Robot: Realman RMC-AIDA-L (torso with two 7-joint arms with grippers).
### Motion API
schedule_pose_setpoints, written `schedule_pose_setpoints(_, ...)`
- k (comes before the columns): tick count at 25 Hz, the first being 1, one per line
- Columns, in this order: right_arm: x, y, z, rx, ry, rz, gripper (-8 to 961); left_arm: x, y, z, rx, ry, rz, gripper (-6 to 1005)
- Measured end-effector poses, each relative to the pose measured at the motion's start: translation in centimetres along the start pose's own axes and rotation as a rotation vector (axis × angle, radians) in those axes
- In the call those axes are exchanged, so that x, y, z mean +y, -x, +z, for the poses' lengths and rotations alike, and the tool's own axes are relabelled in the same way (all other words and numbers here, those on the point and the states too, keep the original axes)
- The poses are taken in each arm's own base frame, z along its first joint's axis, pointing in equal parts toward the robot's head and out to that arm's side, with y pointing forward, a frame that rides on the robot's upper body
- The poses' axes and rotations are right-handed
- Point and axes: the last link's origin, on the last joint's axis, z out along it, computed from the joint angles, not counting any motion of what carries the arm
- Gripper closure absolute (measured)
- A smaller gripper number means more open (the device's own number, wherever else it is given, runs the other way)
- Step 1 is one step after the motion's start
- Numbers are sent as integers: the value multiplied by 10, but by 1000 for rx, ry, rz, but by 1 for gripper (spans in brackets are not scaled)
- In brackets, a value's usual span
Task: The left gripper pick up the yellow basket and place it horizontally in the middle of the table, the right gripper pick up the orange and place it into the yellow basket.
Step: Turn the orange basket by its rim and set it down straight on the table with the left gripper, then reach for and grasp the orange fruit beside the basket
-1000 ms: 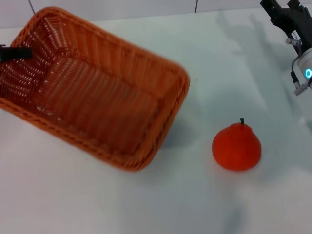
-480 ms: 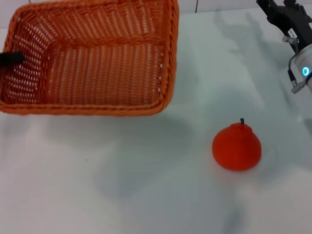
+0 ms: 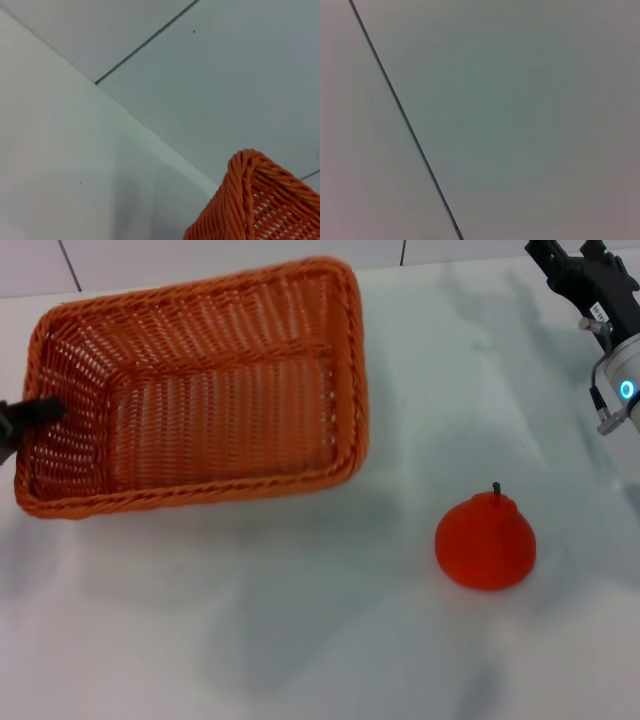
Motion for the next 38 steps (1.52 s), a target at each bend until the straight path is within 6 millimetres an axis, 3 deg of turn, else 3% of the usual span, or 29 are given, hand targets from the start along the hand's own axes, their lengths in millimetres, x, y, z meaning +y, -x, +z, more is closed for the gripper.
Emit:
schedule_pose_setpoints(7,-1,3,2,-20,3,-1,12,-14,25,-4,27,10,-85,821)
schedule_pose_setpoints(20,-4,6,6,-49,3,-7,12,-13,38,-18,14,72,-153,807)
schedule_pose_setpoints(23,-5,6,7,-50,1,-7,12,-13,42,-25,3,93,-161,611)
schedule_pose_setpoints(29,-7,7,8,-56,-3,-9,13,-14,44,-36,-3,107,-161,416)
schedule_pose_setpoints(34,-11,6,9,-62,-50,-42,14,-18,29,-47,79,103,-58,419)
schedule_pose_setpoints(36,-12,1,10,-55,-83,-49,14,-17,18,-51,159,113,68,421)
schedule_pose_setpoints(37,-13,-3,11,-51,-108,-49,14,-14,9,-54,250,119,217,422)
schedule_pose_setpoints(38,-14,-9,13,-55,-150,-54,14,-14,9,-54,250,119,217,422)
